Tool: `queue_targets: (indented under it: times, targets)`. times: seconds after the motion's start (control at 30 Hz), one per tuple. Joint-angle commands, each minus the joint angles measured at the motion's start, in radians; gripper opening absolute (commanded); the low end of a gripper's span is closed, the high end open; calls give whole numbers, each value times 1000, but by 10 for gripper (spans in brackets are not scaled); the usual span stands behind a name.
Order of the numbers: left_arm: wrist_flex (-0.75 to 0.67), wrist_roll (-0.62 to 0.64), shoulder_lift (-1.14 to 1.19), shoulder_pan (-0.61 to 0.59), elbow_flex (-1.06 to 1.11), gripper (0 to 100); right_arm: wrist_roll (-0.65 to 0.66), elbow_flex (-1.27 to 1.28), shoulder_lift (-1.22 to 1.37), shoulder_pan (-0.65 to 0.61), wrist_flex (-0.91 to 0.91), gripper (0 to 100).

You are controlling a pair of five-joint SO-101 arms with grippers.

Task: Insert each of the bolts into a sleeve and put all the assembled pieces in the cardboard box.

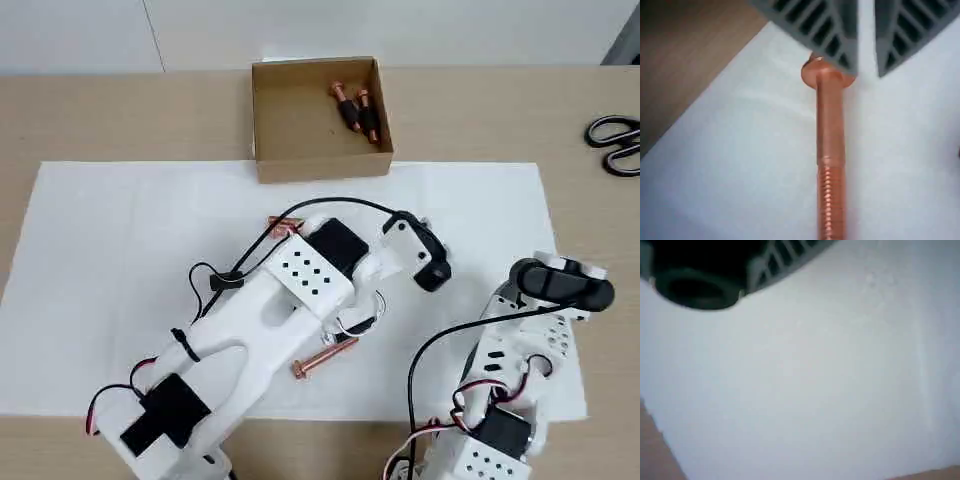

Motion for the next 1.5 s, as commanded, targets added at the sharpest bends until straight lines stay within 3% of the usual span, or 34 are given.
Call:
queue_targets:
  times: [0.0,0.4,1.47]
  targets:
    - [21,6,-5,3,-1,122,-3,5,-18,-7,4,7]
    - [20,9,-5,8,188,141,-6,5,-18,-7,4,7]
    - [-87,11,203,3,108,141,-6,5,-25,-7,77,7]
